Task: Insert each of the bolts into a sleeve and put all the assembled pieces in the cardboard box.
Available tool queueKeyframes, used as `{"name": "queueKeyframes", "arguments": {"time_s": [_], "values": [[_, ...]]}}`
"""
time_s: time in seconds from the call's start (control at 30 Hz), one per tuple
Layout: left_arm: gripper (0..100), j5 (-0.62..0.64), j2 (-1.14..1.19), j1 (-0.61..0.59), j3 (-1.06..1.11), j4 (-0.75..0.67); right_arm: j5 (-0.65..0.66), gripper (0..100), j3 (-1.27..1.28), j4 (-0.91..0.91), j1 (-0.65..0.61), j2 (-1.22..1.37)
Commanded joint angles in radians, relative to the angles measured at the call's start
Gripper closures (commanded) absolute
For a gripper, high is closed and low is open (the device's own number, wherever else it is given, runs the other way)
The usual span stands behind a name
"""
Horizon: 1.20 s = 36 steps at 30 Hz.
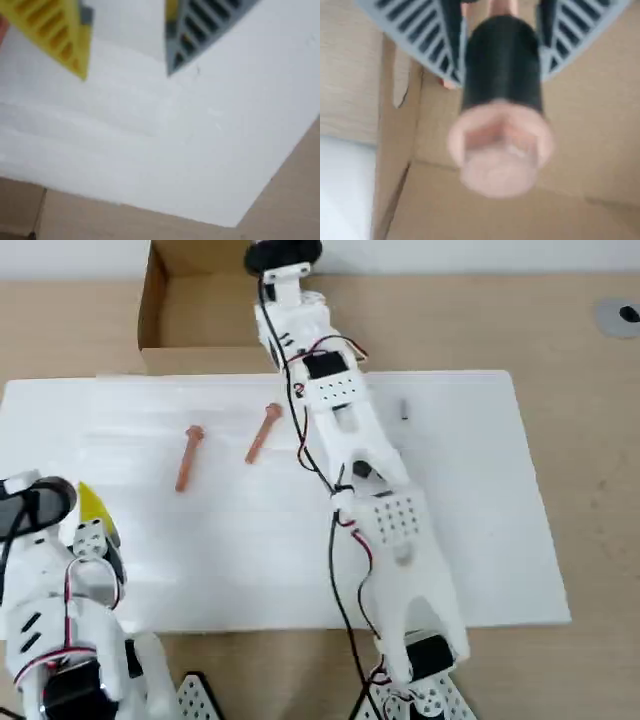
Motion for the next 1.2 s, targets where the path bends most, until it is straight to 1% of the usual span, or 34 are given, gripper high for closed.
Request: {"name": "queueKeyframes", "arguments": {"time_s": [0.0,0.1,0.2,0.33,0.43,0.53,0.7,0.77,0.83,0.93,1.03,1.1,1.17], "values": [[89,-0.005,-0.001,-0.015,0.009,-0.015,0.052,98.9,-0.295,0.012,0.005,0.130],[89,-0.005,0.001,-0.015,0.032,-0.015,0.104,98.7,-0.418,0.032,0.005,0.240],[89,-0.003,0.001,-0.015,0.046,-0.015,0.153,98.6,-0.489,0.084,0.005,0.305],[88,-0.003,0.002,-0.015,0.041,-0.014,0.207,98.5,-0.530,0.199,0.002,0.321],[88,-0.003,0.004,-0.015,0.034,-0.014,0.249,97.7,-0.533,0.239,-0.002,0.320],[85,-0.002,0.005,-0.017,0.014,-0.014,0.292,90.3,-0.544,0.281,-0.007,0.320],[84,0.003,0.005,-0.018,-0.037,-0.012,0.293,75.3,-0.579,0.331,-0.016,0.320],[84,0.026,0.008,-0.049,-0.064,-0.014,0.293,72.5,-0.579,0.331,-0.016,0.311],[84,0.041,0.039,-0.075,-0.087,-0.014,0.292,72.0,-0.579,0.334,-0.018,0.288],[84,0.046,0.179,-0.094,-0.141,-0.005,0.292,72.0,-0.579,0.336,-0.018,0.240],[84,0.048,0.412,-0.087,-0.264,0.044,0.292,72.0,-0.579,0.365,-0.013,0.162],[85,0.048,0.568,-0.091,-0.376,0.075,0.292,72.0,-0.579,0.446,-0.013,0.088],[85,0.048,0.704,-0.089,-0.485,0.121,0.292,72.0,-0.579,0.577,-0.012,-0.004]]}}
